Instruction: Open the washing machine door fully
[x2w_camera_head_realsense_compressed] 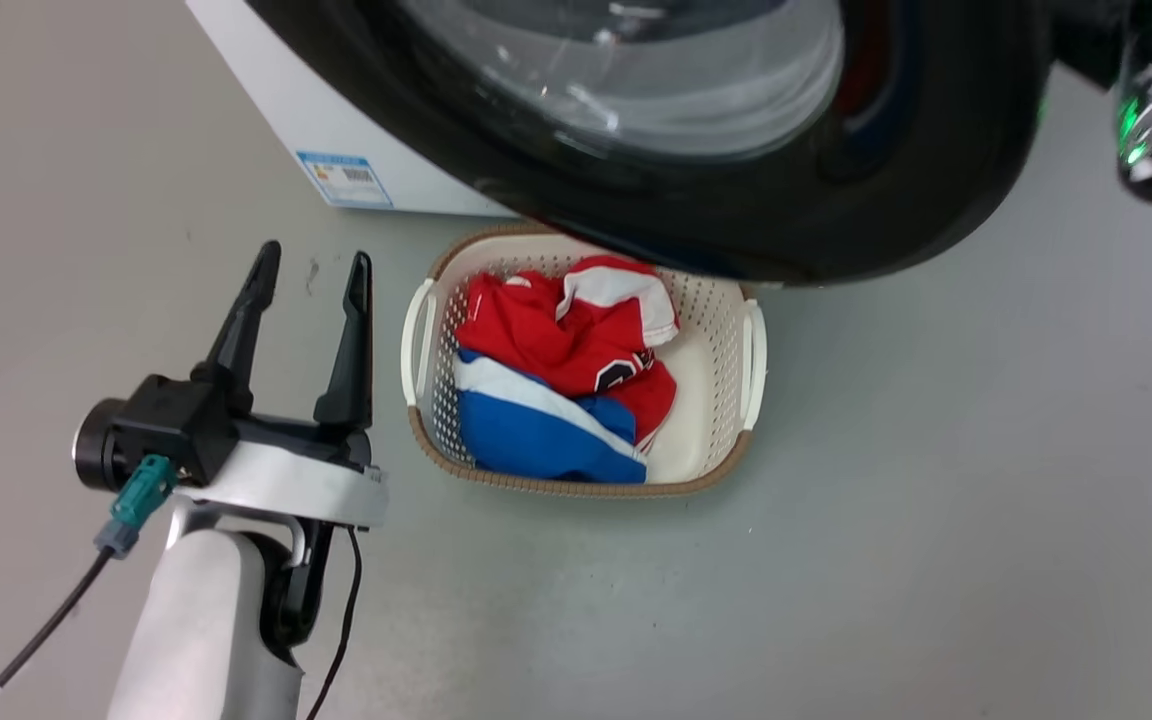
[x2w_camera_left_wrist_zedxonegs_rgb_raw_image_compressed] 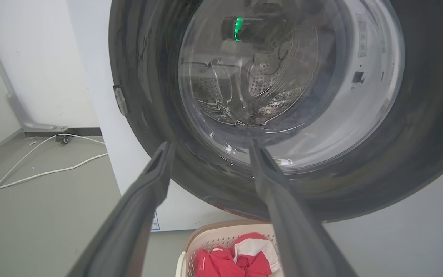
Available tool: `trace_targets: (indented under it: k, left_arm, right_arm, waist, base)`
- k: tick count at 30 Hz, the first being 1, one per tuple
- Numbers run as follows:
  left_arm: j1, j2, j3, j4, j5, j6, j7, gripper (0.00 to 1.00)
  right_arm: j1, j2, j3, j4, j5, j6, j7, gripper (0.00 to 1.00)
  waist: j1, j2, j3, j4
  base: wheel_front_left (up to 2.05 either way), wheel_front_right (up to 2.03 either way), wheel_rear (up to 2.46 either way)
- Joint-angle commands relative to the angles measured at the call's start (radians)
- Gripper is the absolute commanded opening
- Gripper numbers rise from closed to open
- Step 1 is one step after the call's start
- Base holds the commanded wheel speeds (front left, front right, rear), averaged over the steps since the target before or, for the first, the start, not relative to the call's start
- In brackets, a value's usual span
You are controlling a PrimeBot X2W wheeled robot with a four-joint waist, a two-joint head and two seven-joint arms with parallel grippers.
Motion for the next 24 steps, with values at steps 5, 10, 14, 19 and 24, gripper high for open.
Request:
trace_targets:
  k: [5, 10, 14, 19, 24]
  left_arm:
    - [0.058, -0.004, -0.008, 0.027, 0.011, -0.002, -0.002, 1.00]
    - [0.105, -0.011, -0.013, 0.045, 0.016, -0.002, -0.002, 1.00]
    - [0.128, -0.015, -0.019, 0.056, 0.017, -0.002, -0.002, 1.00]
    - [0.157, -0.018, -0.031, 0.071, 0.018, -0.002, -0.002, 1.00]
    - [0.176, -0.017, -0.041, 0.075, 0.020, -0.002, -0.002, 1.00]
  right_arm:
    - [0.150, 0.038, 0.009, -0.097, 0.025, 0.000, 0.056, 0.00]
    - [0.290, 0.081, 0.019, -0.208, 0.041, 0.000, 0.095, 0.00]
    - [0.370, 0.109, 0.028, -0.270, 0.045, 0.000, 0.110, 0.00]
    - [0.496, 0.163, 0.042, -0.375, 0.050, 0.000, 0.124, 0.00]
    - [0.600, 0.207, 0.063, -0.466, 0.043, 0.000, 0.122, 0.00]
  waist:
    - [0.0000, 0.0000, -0.110, -0.032]
    - [0.0000, 0.0000, -0.177, -0.043]
    - [0.0000, 0.0000, -0.212, -0.046]
    - [0.0000, 0.0000, -0.259, -0.046]
    - [0.0000, 0.0000, -0.279, -0.045]
  base:
    - [0.00, 0.00, 0.00]
    - [0.00, 0.00, 0.00]
    - [0.00, 0.00, 0.00]
    - [0.00, 0.00, 0.00]
    - [0.00, 0.00, 0.00]
